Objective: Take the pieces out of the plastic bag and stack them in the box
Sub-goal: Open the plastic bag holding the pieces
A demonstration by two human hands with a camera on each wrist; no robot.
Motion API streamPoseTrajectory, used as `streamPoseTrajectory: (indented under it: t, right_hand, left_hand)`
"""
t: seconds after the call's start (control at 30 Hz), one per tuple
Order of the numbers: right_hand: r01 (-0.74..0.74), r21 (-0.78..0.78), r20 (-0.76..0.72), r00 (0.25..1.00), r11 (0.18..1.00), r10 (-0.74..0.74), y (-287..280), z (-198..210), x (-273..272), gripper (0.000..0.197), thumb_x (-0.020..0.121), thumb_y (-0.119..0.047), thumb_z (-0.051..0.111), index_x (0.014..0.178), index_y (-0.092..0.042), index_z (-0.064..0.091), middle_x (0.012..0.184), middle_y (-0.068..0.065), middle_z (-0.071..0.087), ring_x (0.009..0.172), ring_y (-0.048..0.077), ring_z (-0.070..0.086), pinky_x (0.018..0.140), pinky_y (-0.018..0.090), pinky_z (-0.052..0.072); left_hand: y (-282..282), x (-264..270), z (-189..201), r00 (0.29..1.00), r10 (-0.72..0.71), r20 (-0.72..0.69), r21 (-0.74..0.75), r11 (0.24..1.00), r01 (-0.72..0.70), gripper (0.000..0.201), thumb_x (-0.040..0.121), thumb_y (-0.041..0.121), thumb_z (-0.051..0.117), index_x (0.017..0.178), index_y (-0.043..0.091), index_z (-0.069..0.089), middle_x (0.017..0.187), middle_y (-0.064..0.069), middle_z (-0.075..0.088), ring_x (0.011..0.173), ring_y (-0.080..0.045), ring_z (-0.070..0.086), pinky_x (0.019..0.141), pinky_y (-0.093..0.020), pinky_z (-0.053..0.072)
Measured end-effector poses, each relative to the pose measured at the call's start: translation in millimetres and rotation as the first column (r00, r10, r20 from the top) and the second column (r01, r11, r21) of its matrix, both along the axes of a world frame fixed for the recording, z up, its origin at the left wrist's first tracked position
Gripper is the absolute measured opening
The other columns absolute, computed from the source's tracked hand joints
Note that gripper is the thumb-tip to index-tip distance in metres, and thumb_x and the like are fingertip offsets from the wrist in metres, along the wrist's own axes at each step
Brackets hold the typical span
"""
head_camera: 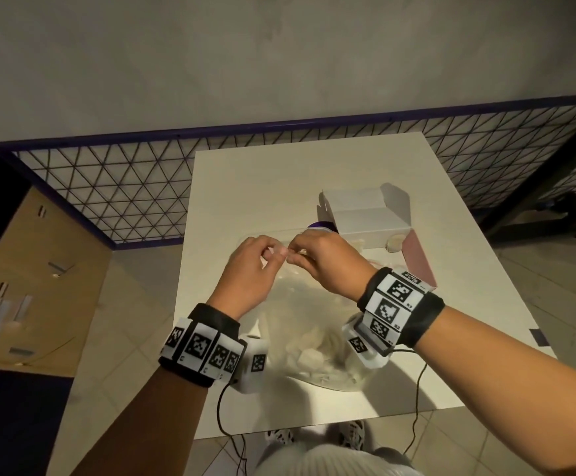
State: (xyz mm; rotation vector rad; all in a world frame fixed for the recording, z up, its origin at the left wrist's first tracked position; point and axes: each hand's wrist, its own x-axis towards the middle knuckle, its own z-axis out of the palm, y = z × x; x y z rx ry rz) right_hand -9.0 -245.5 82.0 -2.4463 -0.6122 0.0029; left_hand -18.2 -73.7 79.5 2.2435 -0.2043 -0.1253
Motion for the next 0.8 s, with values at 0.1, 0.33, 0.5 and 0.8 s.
streamPoseTrajectory:
  t: [0.1, 0.33, 0.5, 0.8]
  right_hand:
    - [-0.019, 0.005, 0.012, 1.000, 1.000, 0.019, 1.8, -2.2, 1.3, 0.021, 0.089, -0.026, 0.061, 0.090, -0.007, 0.069, 0.084, 0.009, 0.067, 0.077, 0.025, 0.062, 0.072, 0.039, 0.050]
    - [-0.076, -0.065, 0.053, 0.995, 0.995, 0.080, 0.4, -0.4, -1.9, 0.027, 0.093, -0.028, 0.053, 0.088, -0.007, 0.068, 0.080, 0.011, 0.063, 0.074, 0.027, 0.060, 0.069, 0.039, 0.049]
    - [0.000, -0.151, 0.107, 0.994, 0.989, 0.016, -32.1, -7.0, -11.5, 0.029, 0.093, -0.028, 0.050, 0.081, -0.006, 0.066, 0.078, 0.011, 0.064, 0.072, 0.031, 0.059, 0.063, 0.030, 0.038]
    - [0.129, -0.413, 0.088, 0.991, 0.901, -0.101, -93.6, -11.7, -28.2, 0.045, 0.093, -0.044, 0.032, 0.086, -0.016, 0.066, 0.082, 0.001, 0.065, 0.078, 0.023, 0.060, 0.079, 0.033, 0.032]
  left_hand:
    - [-2.5, 0.5, 7.3, 0.992, 0.089, -0.090, -0.176, 0.979, -0.104, 0.012, 0.089, 0.020, 0.062, 0.080, 0.017, 0.068, 0.064, 0.005, 0.060, 0.062, -0.012, 0.057, 0.064, -0.021, 0.047]
    - [-10.6, 2.0, 9.0, 0.964, 0.204, -0.169, -0.345, 0.904, -0.252, 0.019, 0.082, 0.005, 0.060, 0.068, 0.014, 0.068, 0.058, -0.003, 0.064, 0.056, -0.016, 0.060, 0.064, -0.033, 0.053]
    - [-6.4, 2.0, 2.7, 0.945, 0.309, -0.109, -0.367, 0.871, -0.327, 0.020, 0.083, 0.005, 0.060, 0.068, 0.016, 0.066, 0.058, 0.000, 0.063, 0.057, -0.016, 0.061, 0.070, -0.039, 0.054]
    - [30.3, 11.7, -0.8, 0.880, 0.452, -0.148, -0.425, 0.774, -0.469, 0.021, 0.088, 0.005, 0.056, 0.072, 0.016, 0.063, 0.055, 0.008, 0.067, 0.068, -0.023, 0.067, 0.061, -0.030, 0.048]
